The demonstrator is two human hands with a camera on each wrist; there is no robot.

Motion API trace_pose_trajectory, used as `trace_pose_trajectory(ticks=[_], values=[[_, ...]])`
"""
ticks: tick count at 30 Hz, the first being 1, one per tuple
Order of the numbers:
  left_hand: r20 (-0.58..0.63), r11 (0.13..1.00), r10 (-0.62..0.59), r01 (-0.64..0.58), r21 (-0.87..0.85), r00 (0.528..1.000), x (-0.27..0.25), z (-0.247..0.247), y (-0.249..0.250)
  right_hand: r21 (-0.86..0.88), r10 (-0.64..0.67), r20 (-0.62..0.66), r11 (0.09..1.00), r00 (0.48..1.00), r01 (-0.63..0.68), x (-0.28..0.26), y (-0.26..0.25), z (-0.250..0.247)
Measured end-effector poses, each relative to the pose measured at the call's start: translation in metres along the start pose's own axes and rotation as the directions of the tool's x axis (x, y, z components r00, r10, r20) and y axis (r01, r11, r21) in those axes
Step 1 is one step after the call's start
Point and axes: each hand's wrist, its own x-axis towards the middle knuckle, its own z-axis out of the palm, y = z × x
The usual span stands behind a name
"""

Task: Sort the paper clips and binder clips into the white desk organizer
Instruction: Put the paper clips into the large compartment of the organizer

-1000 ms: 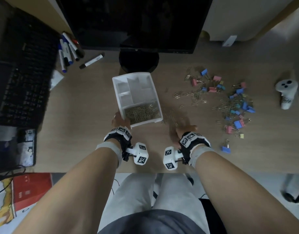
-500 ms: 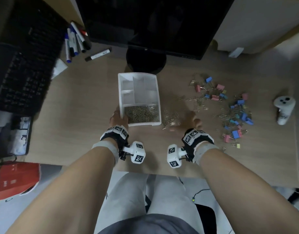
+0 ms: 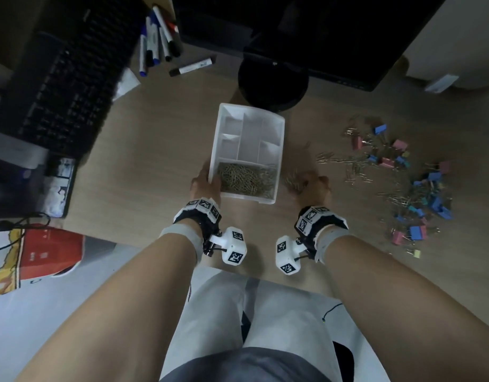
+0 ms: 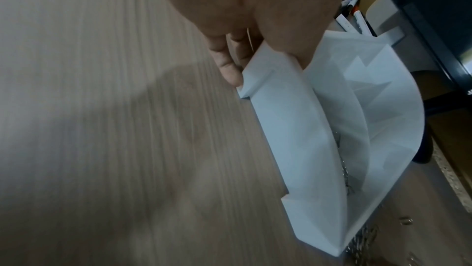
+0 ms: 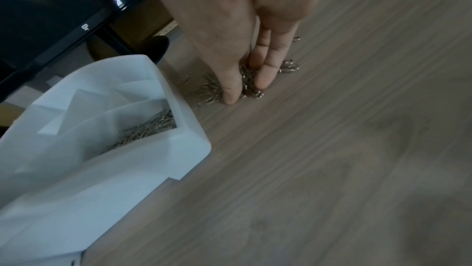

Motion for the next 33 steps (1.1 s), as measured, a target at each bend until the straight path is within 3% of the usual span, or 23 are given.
trace_pose_trajectory(ticks=[5, 12, 16, 20, 23, 27, 29, 31, 33], values=[[-0.036, 0.985, -0.054, 0.059, 0.159, 0.998, -0.010, 0.005, 0.007, -0.016, -0.055, 0.007, 0.998, 0.998, 0.055, 0.009, 0.007, -0.014], [-0.090, 0.980, -0.100, 0.114, 0.165, 0.991, -0.027, 0.022, 0.013, 0.137, -0.040, 0.036, 0.990, 0.999, 0.035, 0.018, 0.021, -0.039], [-0.075, 0.972, -0.151, 0.162, 0.170, 0.986, -0.025, 0.023, 0.019, 0.230, -0.150, 0.004, 0.962, 0.989, 0.145, 0.019, 0.013, -0.051], [-0.051, 0.978, -0.167, 0.172, 0.116, 0.985, -0.027, 0.020, 0.023, 0.438, -0.315, 0.186, 0.875, 0.931, 0.209, 0.001, -0.027, -0.042], [-0.020, 0.990, -0.138, 0.137, -0.013, 0.990, -0.022, 0.014, 0.019, 0.475, -0.333, 0.322, 0.866, 0.886, 0.153, -0.014, -0.051, -0.023], [-0.007, 0.979, -0.200, 0.200, -0.042, 0.980, -0.015, -0.004, 0.014, 0.371, -0.424, 0.216, 0.869, 0.879, 0.328, -0.020, -0.070, -0.012], [-0.023, 0.974, -0.224, 0.223, -0.050, 0.974, -0.010, -0.013, 0.013, 0.298, -0.434, 0.080, 0.869, 0.897, 0.394, -0.015, -0.076, -0.016], [-0.061, 0.968, -0.250, 0.247, -0.052, 0.966, -0.004, -0.023, 0.014, 0.253, -0.306, -0.014, 0.920, 0.952, 0.299, -0.001, -0.071, -0.020], [-0.076, 0.957, -0.291, 0.289, -0.039, 0.954, 0.003, -0.029, 0.016, 0.145, -0.175, -0.021, 0.974, 0.984, 0.176, 0.014, -0.057, -0.022]])
